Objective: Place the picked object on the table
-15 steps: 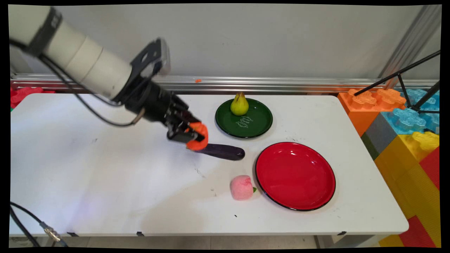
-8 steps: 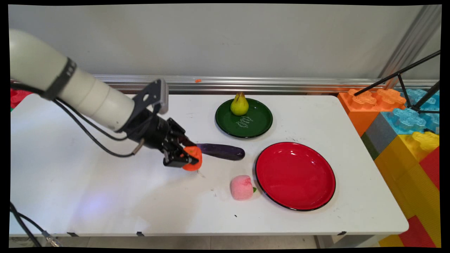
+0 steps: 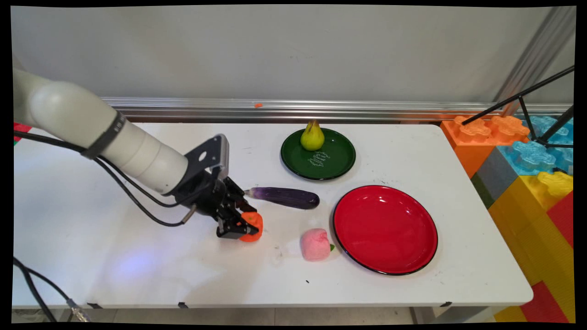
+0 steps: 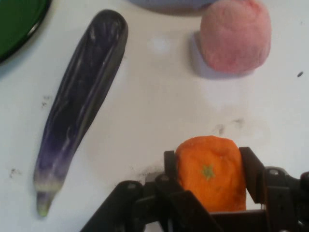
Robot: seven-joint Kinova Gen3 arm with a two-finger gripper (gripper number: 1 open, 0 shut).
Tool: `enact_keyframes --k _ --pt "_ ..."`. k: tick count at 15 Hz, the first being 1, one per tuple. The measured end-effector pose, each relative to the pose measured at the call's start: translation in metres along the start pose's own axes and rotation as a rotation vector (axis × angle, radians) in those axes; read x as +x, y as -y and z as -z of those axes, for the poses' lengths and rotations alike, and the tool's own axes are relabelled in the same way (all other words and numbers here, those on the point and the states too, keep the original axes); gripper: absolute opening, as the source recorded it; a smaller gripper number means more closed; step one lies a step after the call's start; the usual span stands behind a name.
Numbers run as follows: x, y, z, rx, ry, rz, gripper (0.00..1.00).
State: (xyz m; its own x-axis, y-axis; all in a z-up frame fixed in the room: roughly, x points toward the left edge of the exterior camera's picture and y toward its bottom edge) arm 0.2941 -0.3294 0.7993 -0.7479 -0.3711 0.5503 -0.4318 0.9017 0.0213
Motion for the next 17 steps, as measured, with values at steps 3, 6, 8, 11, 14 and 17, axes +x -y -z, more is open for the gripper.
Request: enact_keyframes --k 3,6,8,11,14,17 --pt "-0.003 0.001 -0.011 -0.007 0.013 -0.009 0.0" --pt "-0.006 0.002 -0.019 -0.011 0.019 -0.018 0.0" --pt "-0.007 0.002 -0.022 -0.011 0.018 -0.025 0.0" --pt "-0.008 0.002 -0.025 -0.012 0.017 -0.034 0.0" --pt "-0.007 0.003 -0.027 -0.01 0.009 -0.05 1.0" --pt "-0.007 0.003 -0.029 -0.009 0.004 -0.059 1.0"
